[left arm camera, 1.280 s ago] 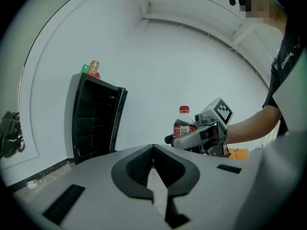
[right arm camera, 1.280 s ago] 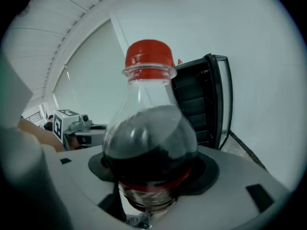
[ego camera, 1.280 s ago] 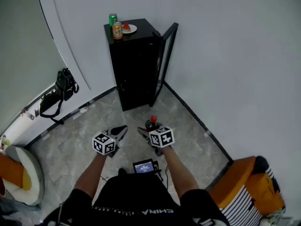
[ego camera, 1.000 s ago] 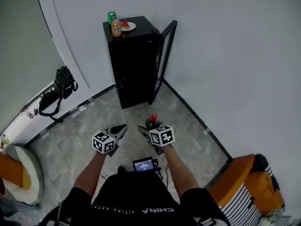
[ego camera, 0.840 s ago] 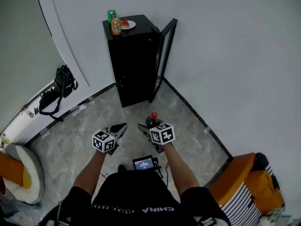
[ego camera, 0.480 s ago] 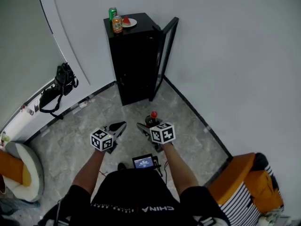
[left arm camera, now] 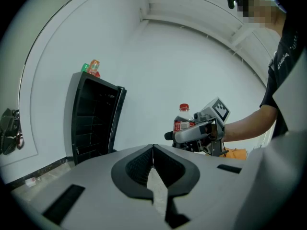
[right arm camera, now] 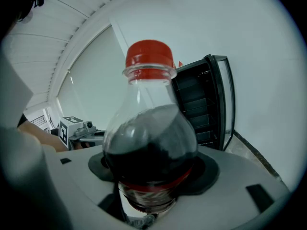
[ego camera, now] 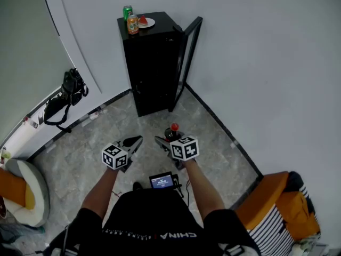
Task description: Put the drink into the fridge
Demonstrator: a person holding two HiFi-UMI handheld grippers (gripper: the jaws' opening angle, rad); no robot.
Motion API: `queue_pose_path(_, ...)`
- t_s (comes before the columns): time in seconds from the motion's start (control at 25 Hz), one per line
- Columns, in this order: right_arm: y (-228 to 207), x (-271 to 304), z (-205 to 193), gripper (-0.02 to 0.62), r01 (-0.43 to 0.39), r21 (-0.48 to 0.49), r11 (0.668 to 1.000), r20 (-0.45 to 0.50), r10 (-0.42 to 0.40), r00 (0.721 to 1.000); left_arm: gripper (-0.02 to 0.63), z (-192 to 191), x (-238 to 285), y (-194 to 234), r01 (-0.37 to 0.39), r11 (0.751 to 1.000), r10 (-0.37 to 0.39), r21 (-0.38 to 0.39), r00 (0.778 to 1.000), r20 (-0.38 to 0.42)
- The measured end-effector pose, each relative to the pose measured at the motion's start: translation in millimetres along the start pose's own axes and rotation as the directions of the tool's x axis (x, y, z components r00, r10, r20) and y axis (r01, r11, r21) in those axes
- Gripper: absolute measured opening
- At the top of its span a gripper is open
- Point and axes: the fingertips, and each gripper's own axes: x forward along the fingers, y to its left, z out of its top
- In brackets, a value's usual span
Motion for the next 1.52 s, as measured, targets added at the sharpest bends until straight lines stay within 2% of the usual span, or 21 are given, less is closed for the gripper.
queue_pose_path(0.36, -4.8, -4.5, -8.2, 0.314, 0.002, 0.012, 1.0, -0.011, -0.002, 1.0, 0.012, -9.1, -0.9, 0.2, -0.025, 0.999, 0.025, -0.021, 1.0, -0.015)
queue_pose_path(0.68, -15.0, -9.6, -10.9, 0.314, -0.007, 0.022, 1.0, -0.016, 0.008, 1.0, 0.011, -13.4, 11.3, -6.3, -0.01, 0.999, 0.009, -0.04, 0.999, -0.034)
queue_pose_path(0.88, -31.7, -21.6, -11.8, 0.314, -0.007, 0.032, 0.999, -0.015, 0.008, 1.0, 0.012, -12.9, 25.3, -11.4, -0.027, 0.999, 0.025, -0.035, 0.999, -0.048)
queue_pose_path(1.08, -52.0, -33.3, -18.3, 0.314, -0.029, 0.045, 0.999, -0.022, 0.03, 0.999, 0.011, -16.6, 38.2, -16.2, -0.081, 0.997, 0.082, 0.014, 0.994, -0.071)
queue_pose_path(1.2, -61.3, -34.9, -20.4, 0.314, -0.033, 0.042, 0.999, -0.031, 0.034, 0.999, 0.012, -19.1, 42.5, -16.6, -0.103, 0.995, 0.103, 0.007, 0.992, -0.068)
queue_pose_path(1.4, -71.7, -30.9, -23.9, 0.314, -0.036, 0.07, 0.997, -0.036, 0.039, 0.999, 0.011, -28.9, 51.7, -8.8, -0.111, 0.994, 0.109, -0.016, 0.99, -0.094)
queue_pose_path(1.52, -85.6, -21.4, -22.6, 0.314, -0.026, 0.098, 0.995, -0.033, 0.03, 0.999, 0.011, -25.4, 62.2, 1.9, -0.095, 0.995, 0.095, -0.001, 0.99, -0.103)
